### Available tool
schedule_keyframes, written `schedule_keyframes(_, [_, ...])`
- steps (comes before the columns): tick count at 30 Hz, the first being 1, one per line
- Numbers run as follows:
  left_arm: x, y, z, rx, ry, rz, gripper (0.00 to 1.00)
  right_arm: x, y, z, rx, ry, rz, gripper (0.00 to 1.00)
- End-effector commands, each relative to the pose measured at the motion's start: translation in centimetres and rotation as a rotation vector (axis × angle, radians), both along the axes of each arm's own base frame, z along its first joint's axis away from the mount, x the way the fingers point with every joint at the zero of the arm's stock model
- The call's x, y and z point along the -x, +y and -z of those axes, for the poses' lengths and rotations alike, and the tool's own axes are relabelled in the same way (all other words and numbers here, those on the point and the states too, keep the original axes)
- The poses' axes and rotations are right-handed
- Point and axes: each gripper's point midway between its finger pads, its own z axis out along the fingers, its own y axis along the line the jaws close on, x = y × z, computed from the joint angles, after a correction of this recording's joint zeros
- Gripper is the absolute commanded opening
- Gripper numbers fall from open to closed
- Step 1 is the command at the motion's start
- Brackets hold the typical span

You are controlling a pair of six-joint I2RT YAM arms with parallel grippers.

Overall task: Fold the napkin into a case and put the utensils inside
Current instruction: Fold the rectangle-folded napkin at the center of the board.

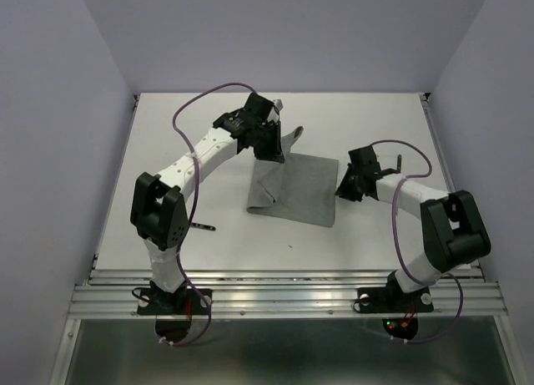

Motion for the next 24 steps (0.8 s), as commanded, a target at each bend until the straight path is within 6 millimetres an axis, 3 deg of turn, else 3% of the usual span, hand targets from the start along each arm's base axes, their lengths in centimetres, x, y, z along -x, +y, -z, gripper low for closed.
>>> schedule_keyframes(1, [-0.9, -0.2, -2.9, 0.031, -0.071, 0.004, 0.00, 0.7, -2.2, -0.9, 0.095, -0.022, 0.046, 0.25])
schedule_keyframes(3, [-0.9, -0.3, -2.8, 0.035, -0.068, 0.010, 0.00, 0.5, -2.0, -1.1, 0.087, -0.029, 0.037, 0.30])
schedule_keyframes(8, [-1.1, -1.1, -2.9, 0.058, -0.061, 0.026, 0.00, -0.3, -0.6, -0.3, 0.040, -0.021, -0.007, 0.30])
schedule_keyframes(12, [-1.4, -1.6, -3.2, 0.068, -0.063, 0.032, 0.00, -0.7, 0.6, 1.3, -0.007, -0.002, -0.031, 0.21])
schedule_keyframes(16, [-1.4, -2.3, -3.5, 0.091, -0.060, 0.046, 0.00, -0.8, 1.5, 1.5, -0.051, -0.001, -0.052, 0.13])
schedule_keyframes(24, [-0.9, -4.5, -4.2, 0.139, -0.054, 0.058, 0.00, -0.6, 0.8, 1.4, -0.023, 0.002, -0.025, 0.08])
